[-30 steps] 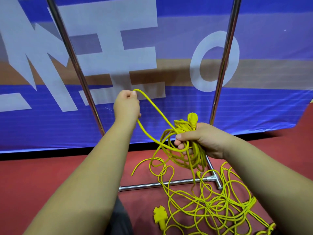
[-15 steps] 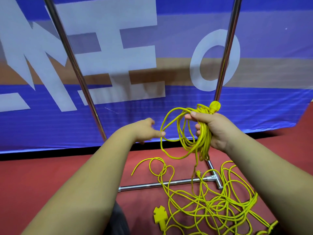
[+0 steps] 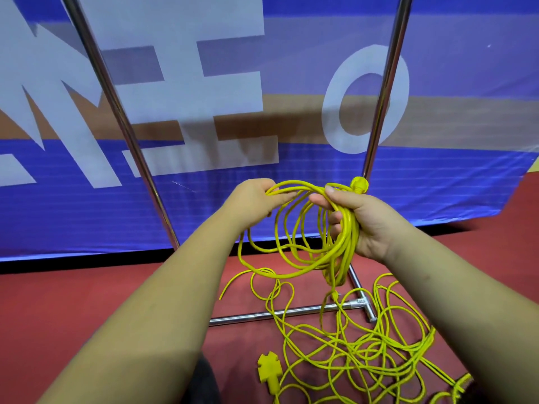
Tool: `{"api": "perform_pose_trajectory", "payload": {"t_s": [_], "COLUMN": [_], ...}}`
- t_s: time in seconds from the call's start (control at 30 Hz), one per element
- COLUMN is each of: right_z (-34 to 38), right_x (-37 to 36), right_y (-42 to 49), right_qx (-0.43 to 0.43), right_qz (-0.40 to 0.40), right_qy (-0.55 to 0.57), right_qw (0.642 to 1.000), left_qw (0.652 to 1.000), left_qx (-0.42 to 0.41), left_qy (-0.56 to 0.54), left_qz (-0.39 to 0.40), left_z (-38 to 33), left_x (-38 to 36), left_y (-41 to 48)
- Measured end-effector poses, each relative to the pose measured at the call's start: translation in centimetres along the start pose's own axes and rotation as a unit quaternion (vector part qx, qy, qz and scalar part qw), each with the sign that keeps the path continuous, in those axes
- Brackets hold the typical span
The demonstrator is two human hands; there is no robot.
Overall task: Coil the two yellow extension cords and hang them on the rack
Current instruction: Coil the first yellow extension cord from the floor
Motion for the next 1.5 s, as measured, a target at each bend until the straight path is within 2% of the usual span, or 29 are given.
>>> {"api": "perform_pose_trajectory", "payload": {"t_s": [0.13, 0.23, 0.4, 0.53, 0.63, 0.73, 0.83, 0.93, 1.03, 1.17, 1.3, 1.4, 1.5], "right_z": [0.5, 0.9, 0.7, 0.3, 0.0, -0.2, 0.0, 0.1, 0.0, 0.1, 0.4, 0.4, 0.6], "right_x": [0.8, 1.1, 1.0, 0.4, -0.1, -0.3, -0.1, 0.2, 0.4, 0.0, -0.2, 0.1, 0.5], "right_y": [0.3, 0.4, 0.7, 0.8, 0.6, 0.6, 0.3, 0.2, 0.2, 0.2, 0.5, 0.9, 1.2], "right_qx": [0.016, 0.026, 0.02, -0.002, -0.02, -0.033, -0.037, -0.049, -0.058, -0.044, -0.039, -0.036, -0.026], "right_qz": [-0.027, -0.039, -0.033, -0.002, 0.009, 0.024, 0.02, 0.019, 0.031, 0.052, 0.052, 0.018, -0.014], "right_qy": [0.009, 0.023, 0.036, 0.008, -0.017, -0.044, -0.076, -0.09, -0.093, -0.091, -0.074, -0.045, -0.013], "right_qw": [0.999, 0.999, 0.999, 1.0, 1.0, 0.998, 0.996, 0.995, 0.994, 0.993, 0.995, 0.998, 0.999], "left_qw": [0.991, 0.984, 0.997, 0.994, 0.995, 0.997, 0.994, 0.994, 0.994, 0.993, 0.994, 0.998, 0.999], "left_qx": [-0.008, -0.01, -0.059, -0.072, -0.073, -0.059, -0.061, -0.072, -0.075, -0.079, -0.024, 0.005, 0.02], "left_qy": [-0.098, -0.16, 0.005, 0.081, 0.07, -0.022, -0.085, -0.074, -0.068, -0.088, -0.092, -0.05, 0.039], "left_qz": [0.087, 0.084, 0.055, 0.029, -0.012, -0.052, -0.022, 0.02, 0.027, 0.001, -0.045, -0.049, -0.033], "left_z": [-1.0, -0.8, -0.8, -0.8, -1.0, -1.3, -1.4, -1.4, -1.7, -2.0, -1.4, -0.6, -0.3], "left_x": [-0.1, 0.0, -0.1, -0.9, -1.2, -1.4, -2.5, -3.5, -3.8, -3.6, -3.9, -4.1, -3.8], "left_y": [-0.9, -0.9, -0.9, -0.7, -0.6, -0.6, -0.6, -0.7, -0.8, -0.7, -0.1, 0.1, -0.1]}}
Point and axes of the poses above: each hand's wrist, its own y-axis towards the middle knuckle, its own x-axis out of the back of the hand, z = x × y, the point moved 4 cm from there along y, towards the middle knuckle, and after that the axes turned 6 degrees about -x, right-handed, at the moved point
